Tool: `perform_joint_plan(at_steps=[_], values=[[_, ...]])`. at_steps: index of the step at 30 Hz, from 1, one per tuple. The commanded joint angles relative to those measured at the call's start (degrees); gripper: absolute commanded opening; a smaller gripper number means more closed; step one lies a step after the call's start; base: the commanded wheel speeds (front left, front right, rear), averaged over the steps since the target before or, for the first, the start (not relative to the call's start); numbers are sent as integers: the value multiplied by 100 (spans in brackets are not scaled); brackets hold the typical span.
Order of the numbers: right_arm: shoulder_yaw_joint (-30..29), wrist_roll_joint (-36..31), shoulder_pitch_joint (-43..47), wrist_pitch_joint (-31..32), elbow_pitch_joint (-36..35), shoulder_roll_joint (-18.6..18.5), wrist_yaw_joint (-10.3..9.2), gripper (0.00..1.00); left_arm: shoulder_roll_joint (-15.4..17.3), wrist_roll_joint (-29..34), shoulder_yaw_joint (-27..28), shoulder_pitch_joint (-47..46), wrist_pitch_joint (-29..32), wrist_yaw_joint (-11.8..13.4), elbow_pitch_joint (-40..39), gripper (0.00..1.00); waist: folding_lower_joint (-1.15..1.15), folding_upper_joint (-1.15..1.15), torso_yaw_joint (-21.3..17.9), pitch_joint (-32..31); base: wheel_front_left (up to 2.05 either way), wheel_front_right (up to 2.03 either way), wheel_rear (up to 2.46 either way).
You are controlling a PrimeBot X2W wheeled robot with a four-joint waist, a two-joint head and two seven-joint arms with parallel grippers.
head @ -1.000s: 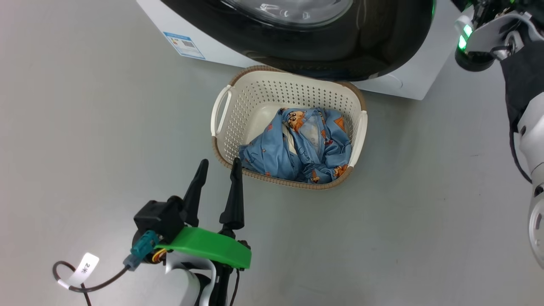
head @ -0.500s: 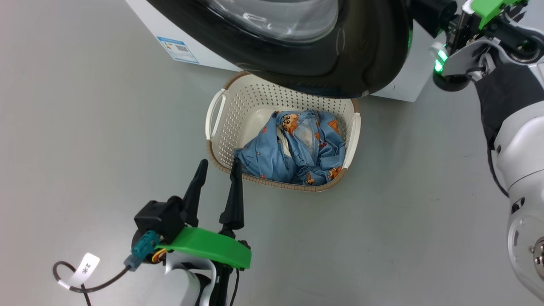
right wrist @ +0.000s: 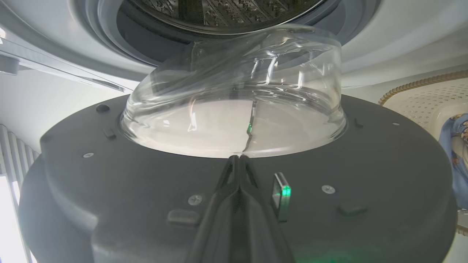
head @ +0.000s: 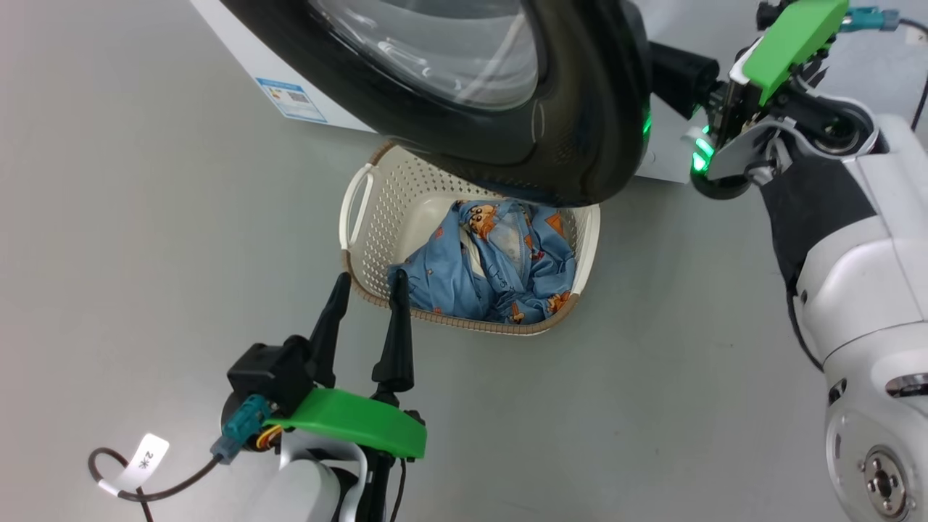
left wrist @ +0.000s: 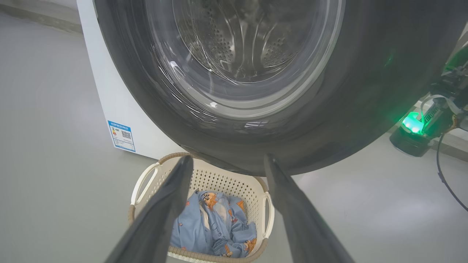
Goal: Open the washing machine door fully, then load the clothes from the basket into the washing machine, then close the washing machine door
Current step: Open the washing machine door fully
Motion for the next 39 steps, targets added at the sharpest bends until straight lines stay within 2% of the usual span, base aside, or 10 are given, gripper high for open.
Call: perform_joint_plan(at_steps=[1, 12, 39], values=[[92, 74, 85, 79, -191, 221, 9, 0, 97, 70, 192, 64, -36, 25, -100, 100, 0, 0, -25, -30, 0, 0, 0], [445, 455, 546, 294, -415, 272, 9, 0, 97, 147, 212, 141, -36, 11, -31, 100, 0, 0, -100, -252, 0, 0, 0], [2885, 2435, 1690, -227, -998, 275, 9, 0, 97, 309, 210, 532, -36, 13, 117, 100, 0, 0, -84, -1097, 0, 0, 0]])
